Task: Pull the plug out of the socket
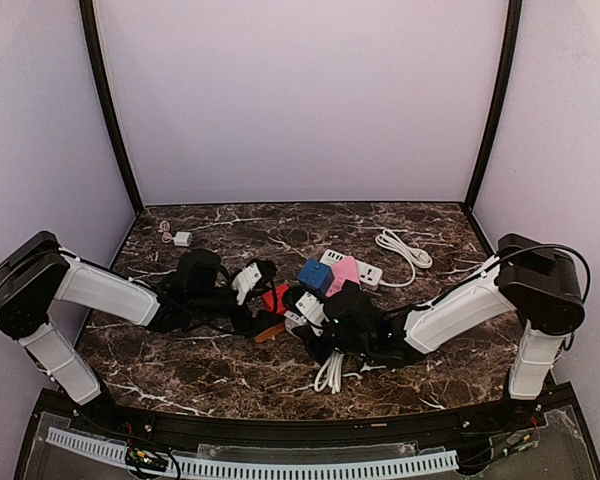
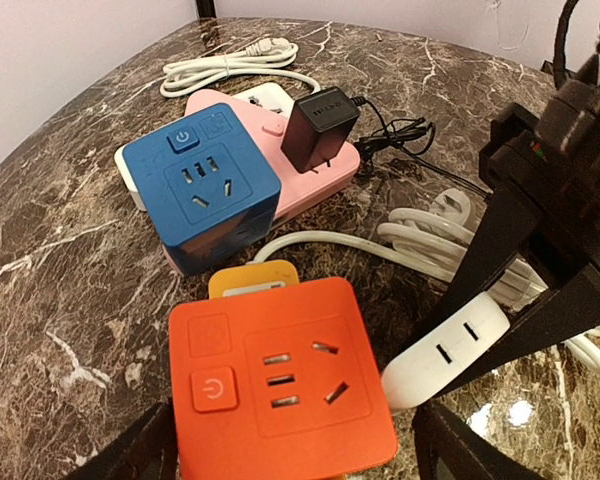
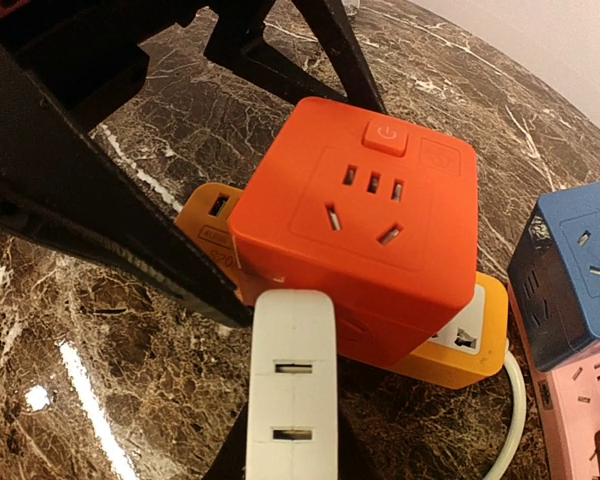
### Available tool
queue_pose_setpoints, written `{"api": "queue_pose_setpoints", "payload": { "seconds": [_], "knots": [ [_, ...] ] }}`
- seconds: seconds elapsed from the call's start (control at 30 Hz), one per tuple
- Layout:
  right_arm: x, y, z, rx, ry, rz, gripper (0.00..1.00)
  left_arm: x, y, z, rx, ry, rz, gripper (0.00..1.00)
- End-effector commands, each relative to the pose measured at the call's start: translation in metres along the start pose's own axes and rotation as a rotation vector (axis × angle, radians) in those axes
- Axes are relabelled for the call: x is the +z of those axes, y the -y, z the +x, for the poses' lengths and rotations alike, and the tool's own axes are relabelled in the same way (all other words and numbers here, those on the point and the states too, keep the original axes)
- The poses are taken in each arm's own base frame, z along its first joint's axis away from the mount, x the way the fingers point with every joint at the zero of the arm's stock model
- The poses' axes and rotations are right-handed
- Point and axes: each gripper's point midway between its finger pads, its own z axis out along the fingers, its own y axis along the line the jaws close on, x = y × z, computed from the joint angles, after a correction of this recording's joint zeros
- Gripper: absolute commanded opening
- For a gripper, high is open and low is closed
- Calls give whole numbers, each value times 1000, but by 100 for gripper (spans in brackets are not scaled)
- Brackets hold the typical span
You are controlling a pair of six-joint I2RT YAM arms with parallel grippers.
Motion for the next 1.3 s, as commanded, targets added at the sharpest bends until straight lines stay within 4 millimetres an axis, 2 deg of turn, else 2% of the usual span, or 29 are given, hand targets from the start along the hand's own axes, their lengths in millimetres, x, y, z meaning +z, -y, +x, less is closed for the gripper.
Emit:
{"api": "queue_pose_setpoints", "payload": {
  "seconds": [0.0,0.1,0.27,0.6,0.97,1.27],
  "knots": [
    [1,-2,-4,7,4,10,6,4,-3,-12,3,36,-15,79],
    [1,-2,-3,13,0,8,0,4,-4,-8,-1,26,-27,69],
    [0,-1,1,20,-11,12,0,1,-7,0,-7,2,-54,53],
    [-5,2,11,40,-28,20,0,2,-24,20,-29,-91,-150,32],
    [-17,-1,16,102,-31,-3,0,5,-39,39,-57,-180,-231,23],
    [-19,-8,31,116,-62,-20,0,8,-46,47,-56,-226,-266,19]
  ]
}}
